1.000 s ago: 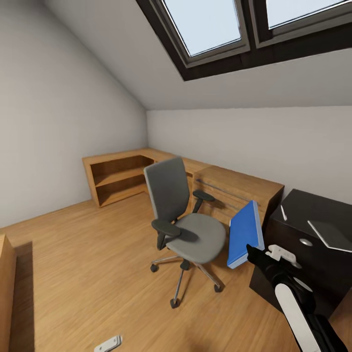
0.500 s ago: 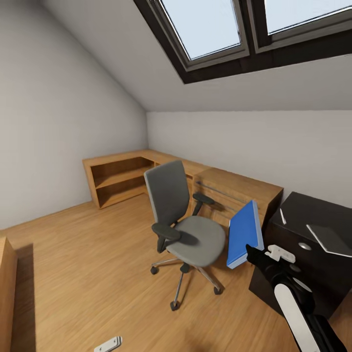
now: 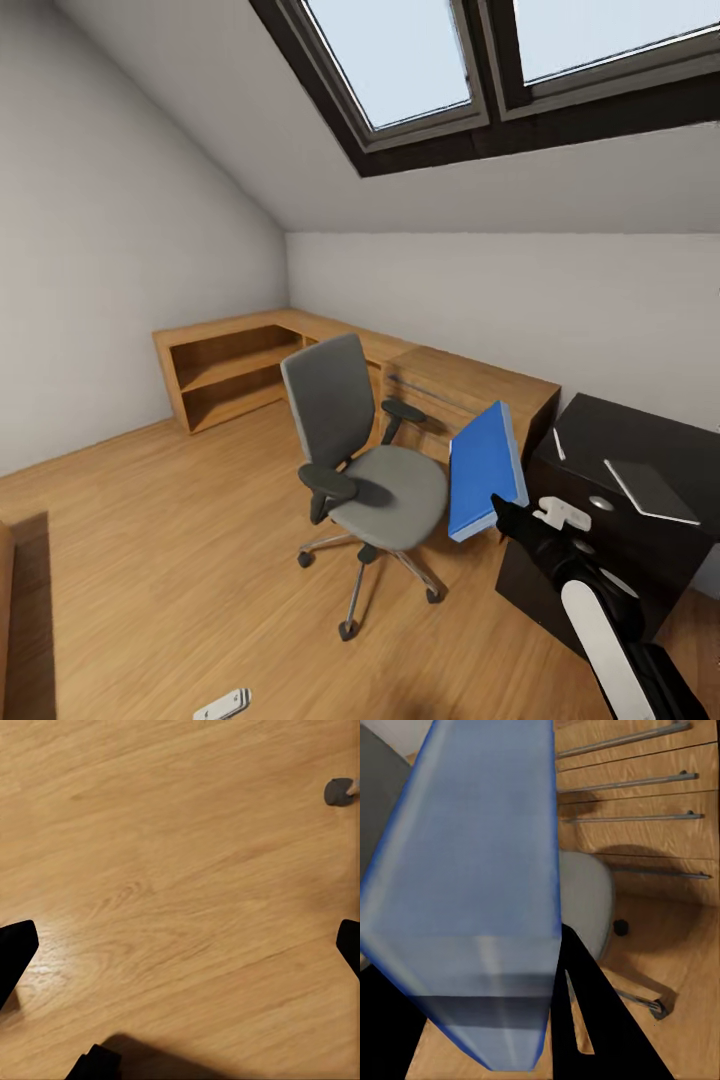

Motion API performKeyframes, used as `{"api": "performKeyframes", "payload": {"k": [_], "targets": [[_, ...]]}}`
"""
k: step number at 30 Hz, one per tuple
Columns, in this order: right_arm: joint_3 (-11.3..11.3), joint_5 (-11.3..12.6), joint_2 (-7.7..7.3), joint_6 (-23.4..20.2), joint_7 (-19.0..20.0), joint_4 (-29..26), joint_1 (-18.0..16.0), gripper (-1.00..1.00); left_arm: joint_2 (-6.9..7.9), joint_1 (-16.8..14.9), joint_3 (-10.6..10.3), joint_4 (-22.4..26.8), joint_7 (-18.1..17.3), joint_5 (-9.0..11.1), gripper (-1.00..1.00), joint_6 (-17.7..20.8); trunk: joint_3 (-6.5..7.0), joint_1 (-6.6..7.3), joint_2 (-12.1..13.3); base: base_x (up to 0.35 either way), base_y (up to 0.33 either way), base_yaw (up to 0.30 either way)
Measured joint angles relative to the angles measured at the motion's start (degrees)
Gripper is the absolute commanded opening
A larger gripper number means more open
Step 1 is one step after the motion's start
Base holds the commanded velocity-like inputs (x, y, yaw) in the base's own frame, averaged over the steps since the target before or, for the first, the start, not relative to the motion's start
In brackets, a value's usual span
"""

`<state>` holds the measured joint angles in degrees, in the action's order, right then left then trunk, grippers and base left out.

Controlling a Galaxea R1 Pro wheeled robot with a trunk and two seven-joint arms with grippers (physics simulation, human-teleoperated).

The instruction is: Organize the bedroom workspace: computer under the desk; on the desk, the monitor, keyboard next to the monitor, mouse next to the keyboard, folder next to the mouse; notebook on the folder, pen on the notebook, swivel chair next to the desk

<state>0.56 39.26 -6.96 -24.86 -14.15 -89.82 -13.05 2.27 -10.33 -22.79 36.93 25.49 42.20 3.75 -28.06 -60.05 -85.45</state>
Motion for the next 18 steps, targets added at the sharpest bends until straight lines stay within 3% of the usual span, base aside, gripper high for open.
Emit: {"api": "performKeyframes", "payload": {"k": [6,8,11,13,14,17,18], "targets": [[1.6,2.5,-0.03,0.0,7.5,0.0,-0.5,-1.0,0.01,0.0,0.0,0.0,0.0,0.0,1.0,0.0,1.08,1.32,2.4,0.0,0.0,-0.015],[2.2,3.2,-0.01,0.0,8.2,0.0,-1.2,-1.0,0.01,0.0,0.0,0.0,0.0,0.0,1.0,0.0,1.44,1.76,3.2,0.0,0.0,-0.004],[3.4,6.0,-0.03,-0.3,7.9,0.1,-5.4,-1.0,0.01,0.0,0.0,0.0,0.0,-0.1,1.0,0.0,1.98,2.42,4.4,0.0,0.0,-0.002],[4.7,10.1,-0.09,-1.0,6.1,0.1,-9.4,-1.0,0.01,0.0,-0.1,0.0,0.0,-0.1,1.0,0.0,2.34,2.86,5.2,0.0,0.0,-0.001],[5.6,13.7,-0.16,-1.7,4.7,0.1,-11.3,-1.0,0.01,0.0,-0.1,0.0,0.0,-0.1,1.0,0.0,2.52,3.08,5.6,0.0,0.0,0.0],[7.0,19.9,-0.29,-2.5,3.3,0.1,-13.1,-1.0,-0.01,0.0,-0.1,0.0,0.0,-0.2,1.0,0.0,3.06,3.74,6.8,0.0,0.0,0.0],[7.7,24.0,-0.37,-2.8,2.8,0.1,-13.7,-1.0,0.0,0.0,-0.1,0.0,0.0,-0.2,1.0,0.0,3.24,3.96,7.2,0.0,0.0,0.0]]}}
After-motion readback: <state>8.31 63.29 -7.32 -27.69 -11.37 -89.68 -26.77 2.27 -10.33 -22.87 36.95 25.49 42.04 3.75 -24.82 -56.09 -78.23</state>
